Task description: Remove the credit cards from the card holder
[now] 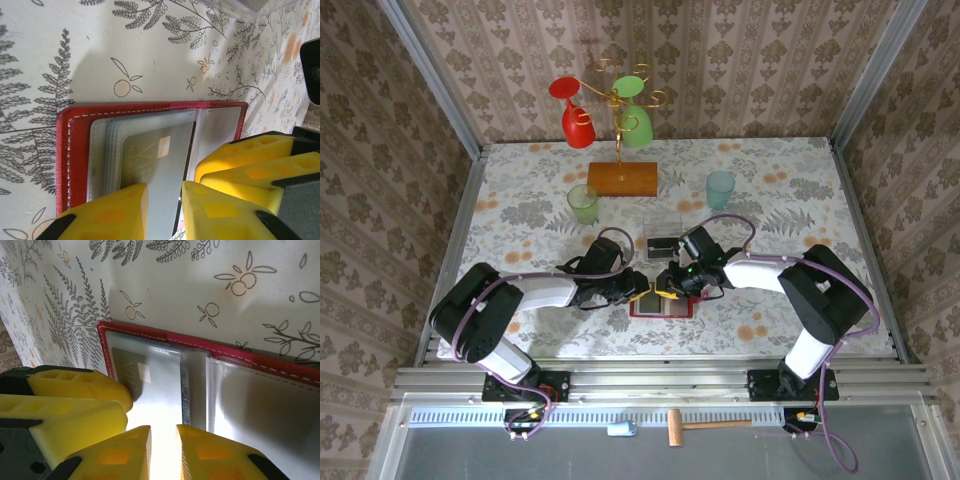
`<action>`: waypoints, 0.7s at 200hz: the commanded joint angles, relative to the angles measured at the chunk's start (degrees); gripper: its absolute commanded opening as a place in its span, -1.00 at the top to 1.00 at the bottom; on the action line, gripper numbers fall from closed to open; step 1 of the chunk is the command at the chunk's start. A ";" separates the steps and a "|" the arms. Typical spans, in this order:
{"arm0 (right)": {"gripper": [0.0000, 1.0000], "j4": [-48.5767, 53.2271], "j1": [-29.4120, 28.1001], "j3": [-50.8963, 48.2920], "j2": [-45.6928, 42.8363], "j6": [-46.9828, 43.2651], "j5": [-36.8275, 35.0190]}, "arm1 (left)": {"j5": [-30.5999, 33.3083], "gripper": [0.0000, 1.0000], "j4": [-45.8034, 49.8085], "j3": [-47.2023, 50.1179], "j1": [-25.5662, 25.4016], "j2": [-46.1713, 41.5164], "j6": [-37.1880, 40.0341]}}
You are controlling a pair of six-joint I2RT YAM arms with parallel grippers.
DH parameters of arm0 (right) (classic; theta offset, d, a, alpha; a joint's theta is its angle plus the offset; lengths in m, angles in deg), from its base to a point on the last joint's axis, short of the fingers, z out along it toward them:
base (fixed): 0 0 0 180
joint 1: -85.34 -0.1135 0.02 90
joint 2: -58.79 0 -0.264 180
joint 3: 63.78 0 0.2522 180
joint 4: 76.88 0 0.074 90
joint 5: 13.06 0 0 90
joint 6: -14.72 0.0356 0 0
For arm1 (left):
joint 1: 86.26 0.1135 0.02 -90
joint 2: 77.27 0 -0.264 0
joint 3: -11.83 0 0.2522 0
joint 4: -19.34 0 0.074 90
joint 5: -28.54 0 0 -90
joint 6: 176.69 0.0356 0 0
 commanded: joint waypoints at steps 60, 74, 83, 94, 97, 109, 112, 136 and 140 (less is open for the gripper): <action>0.59 -1.06 -0.53 1.44 1.96 -0.26 1.41 | 0.66 0.49 1.62 -0.02 0.42 -0.24 -0.12; 0.57 -0.89 -0.54 1.35 2.03 -0.33 1.29 | 0.66 0.50 1.47 0.05 0.41 -0.18 -0.16; 0.56 -0.80 -0.53 1.20 2.05 -0.33 1.22 | 0.75 0.49 1.50 0.02 0.39 -0.19 -0.16; 0.53 -0.80 -0.55 1.09 2.04 -0.41 1.10 | 0.75 0.50 1.60 0.01 0.44 -0.19 -0.16; 0.53 -0.72 -0.53 1.09 2.03 -0.41 1.10 | 0.76 0.49 1.65 0.04 0.45 -0.19 -0.16; 0.51 -0.33 -0.56 1.09 2.10 -0.58 0.87 | 0.75 0.50 1.60 -0.02 0.40 -0.14 -0.16; 0.51 -0.23 -0.53 1.09 2.05 -0.59 0.85 | 0.79 0.50 1.53 -0.02 0.37 -0.12 -0.21; 0.50 0.42 -0.53 1.09 2.07 -0.96 0.53 | 0.75 0.50 1.43 -0.02 0.45 -0.02 -0.16; 0.50 0.52 -0.53 1.09 2.04 -0.97 0.43 | 0.77 0.50 1.43 -0.01 0.44 -0.01 -0.22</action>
